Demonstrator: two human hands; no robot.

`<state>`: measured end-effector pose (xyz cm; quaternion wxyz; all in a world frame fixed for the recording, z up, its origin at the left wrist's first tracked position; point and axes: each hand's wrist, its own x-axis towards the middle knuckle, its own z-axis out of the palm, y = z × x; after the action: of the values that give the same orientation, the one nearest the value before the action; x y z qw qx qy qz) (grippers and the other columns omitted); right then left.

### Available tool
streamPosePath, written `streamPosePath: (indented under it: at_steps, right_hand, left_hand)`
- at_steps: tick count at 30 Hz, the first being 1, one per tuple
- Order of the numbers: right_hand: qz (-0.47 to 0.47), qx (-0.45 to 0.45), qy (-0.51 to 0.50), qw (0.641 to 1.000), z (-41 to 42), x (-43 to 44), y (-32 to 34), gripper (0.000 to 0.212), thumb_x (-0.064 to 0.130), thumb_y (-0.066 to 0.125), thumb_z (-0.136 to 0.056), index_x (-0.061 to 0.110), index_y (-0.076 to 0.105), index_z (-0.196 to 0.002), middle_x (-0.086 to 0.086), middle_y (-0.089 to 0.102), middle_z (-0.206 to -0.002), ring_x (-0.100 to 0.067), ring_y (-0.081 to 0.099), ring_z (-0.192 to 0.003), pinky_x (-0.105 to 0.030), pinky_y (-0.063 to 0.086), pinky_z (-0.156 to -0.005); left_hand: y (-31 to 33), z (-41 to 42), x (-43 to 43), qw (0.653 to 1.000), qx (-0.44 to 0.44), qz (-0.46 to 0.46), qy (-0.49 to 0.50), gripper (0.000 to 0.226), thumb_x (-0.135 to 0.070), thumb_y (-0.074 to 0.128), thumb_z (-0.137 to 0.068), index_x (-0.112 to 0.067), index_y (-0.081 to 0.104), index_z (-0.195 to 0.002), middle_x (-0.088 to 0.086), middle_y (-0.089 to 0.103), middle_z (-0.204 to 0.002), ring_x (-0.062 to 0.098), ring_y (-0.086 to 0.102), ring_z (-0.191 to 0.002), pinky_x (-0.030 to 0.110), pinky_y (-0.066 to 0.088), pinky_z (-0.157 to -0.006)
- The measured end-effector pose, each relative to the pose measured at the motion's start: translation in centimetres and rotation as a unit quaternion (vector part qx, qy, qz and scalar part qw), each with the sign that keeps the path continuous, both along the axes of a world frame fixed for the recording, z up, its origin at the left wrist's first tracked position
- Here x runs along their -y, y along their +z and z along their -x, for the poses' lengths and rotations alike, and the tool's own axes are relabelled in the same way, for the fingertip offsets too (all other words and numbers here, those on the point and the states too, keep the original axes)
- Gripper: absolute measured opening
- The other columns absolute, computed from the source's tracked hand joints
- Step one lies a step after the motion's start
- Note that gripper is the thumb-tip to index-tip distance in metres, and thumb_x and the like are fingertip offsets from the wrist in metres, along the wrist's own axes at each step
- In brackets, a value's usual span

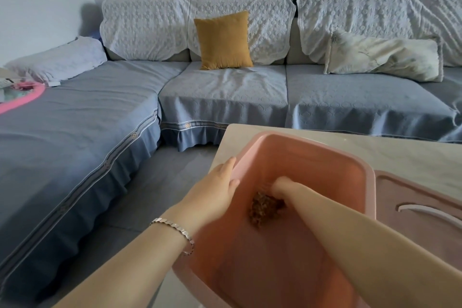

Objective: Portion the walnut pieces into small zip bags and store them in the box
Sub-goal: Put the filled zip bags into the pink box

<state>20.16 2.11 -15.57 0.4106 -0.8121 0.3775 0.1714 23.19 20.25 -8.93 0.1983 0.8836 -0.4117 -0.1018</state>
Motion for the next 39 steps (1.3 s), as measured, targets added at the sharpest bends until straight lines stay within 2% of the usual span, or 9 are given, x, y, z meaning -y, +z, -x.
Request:
streamPosePath:
  at_steps: [7,13,17,21,24,27,31,35,39]
  right_hand:
    - [0.065,-0.008,0.099,0.993,1.5,-0.6,2.1,0.037,0.027,0.059,-0.089,0.004,0.057,-0.118,-0.004,0.055,-0.098,-0.016,0.052,-0.087,-0.025,0.042,-0.069]
    - [0.224,0.073,0.203,0.951,7.2,-0.8,7.0,0.027,0.024,0.056,-0.086,0.008,0.065,-0.105,-0.010,0.065,-0.109,-0.025,0.060,-0.097,-0.031,0.047,-0.082]
    - [0.308,0.183,0.212,0.909,15.4,0.5,10.4,0.022,0.022,0.048,-0.087,0.022,0.067,-0.099,0.000,0.067,-0.105,-0.020,0.061,-0.097,-0.032,0.050,-0.084]
    - [0.332,0.249,0.201,0.887,25.3,3.1,11.2,0.021,0.025,0.053,-0.088,0.019,0.067,-0.102,0.007,0.066,-0.103,-0.011,0.058,-0.091,-0.024,0.045,-0.084]
    - [0.342,0.191,0.161,0.906,33.0,5.8,9.6,0.037,0.051,0.045,-0.084,0.023,0.066,-0.098,0.015,0.063,-0.100,-0.004,0.055,-0.081,-0.020,0.042,-0.080]
    - [0.319,0.051,0.126,0.938,40.4,8.3,7.0,0.024,0.037,0.050,-0.089,0.022,0.064,-0.101,0.016,0.060,-0.078,-0.009,0.053,-0.071,-0.022,0.040,-0.069]
    - [0.251,0.004,0.042,0.967,46.8,10.2,3.2,0.021,0.036,0.057,-0.087,0.020,0.064,-0.097,0.006,0.064,-0.092,-0.018,0.060,-0.090,-0.034,0.049,-0.083]
    - [0.189,-0.024,0.031,0.981,47.7,9.2,0.6,0.051,0.049,0.055,-0.086,0.018,0.052,-0.125,-0.001,0.056,-0.118,-0.019,0.055,-0.105,-0.030,0.043,-0.089]
    - [0.168,-0.018,0.006,0.986,46.5,8.7,-1.3,0.038,0.039,0.059,-0.086,0.013,0.060,-0.114,-0.007,0.060,-0.111,-0.022,0.055,-0.096,-0.027,0.041,-0.078]
  left_hand:
    - [-0.3,-0.1,0.1,1.000,0.017,-0.018,0.007,0.053,-0.031,0.031,-0.100,-0.019,0.011,-0.148,0.005,0.029,-0.149,0.022,0.045,-0.123,0.034,0.038,-0.094]
    - [1.7,4.0,0.1,0.985,0.157,-0.066,-0.006,0.054,-0.034,0.038,-0.097,-0.019,0.019,-0.145,0.003,0.017,-0.152,0.021,0.017,-0.140,0.036,0.016,-0.112]
    - [4.8,10.1,1.3,0.991,0.114,0.040,-0.064,0.027,-0.029,0.047,-0.094,-0.022,0.058,-0.117,-0.008,0.057,-0.119,0.010,0.051,-0.107,0.013,0.036,-0.085]
    - [5.5,17.7,3.6,0.978,0.079,0.162,-0.106,0.023,-0.016,0.056,-0.089,-0.018,0.064,-0.110,-0.011,0.060,-0.099,0.004,0.054,-0.087,0.010,0.037,-0.077]
    - [3.6,23.3,6.3,0.972,0.047,0.163,-0.164,0.022,-0.011,0.059,-0.086,-0.014,0.066,-0.107,-0.010,0.058,-0.095,0.003,0.053,-0.081,0.013,0.040,-0.074]
    - [0.1,28.1,9.6,0.973,0.003,0.093,-0.212,0.026,-0.015,0.058,-0.087,-0.014,0.064,-0.113,-0.002,0.063,-0.109,0.017,0.057,-0.100,0.026,0.043,-0.085]
    - [-4.1,32.6,13.9,0.959,-0.047,-0.025,-0.278,0.029,-0.016,0.049,-0.092,-0.016,0.055,-0.121,0.000,0.057,-0.124,0.018,0.054,-0.111,0.030,0.042,-0.092]
    - [-6.6,35.2,17.6,0.949,-0.075,-0.100,-0.291,0.040,-0.005,0.041,-0.094,-0.018,0.045,-0.132,0.002,0.048,-0.137,0.021,0.050,-0.119,0.032,0.041,-0.097]
    - [-8.2,35.9,19.7,0.941,-0.087,-0.146,-0.294,0.054,0.005,0.040,-0.091,-0.022,0.037,-0.138,0.002,0.042,-0.142,0.022,0.047,-0.123,0.034,0.041,-0.100]
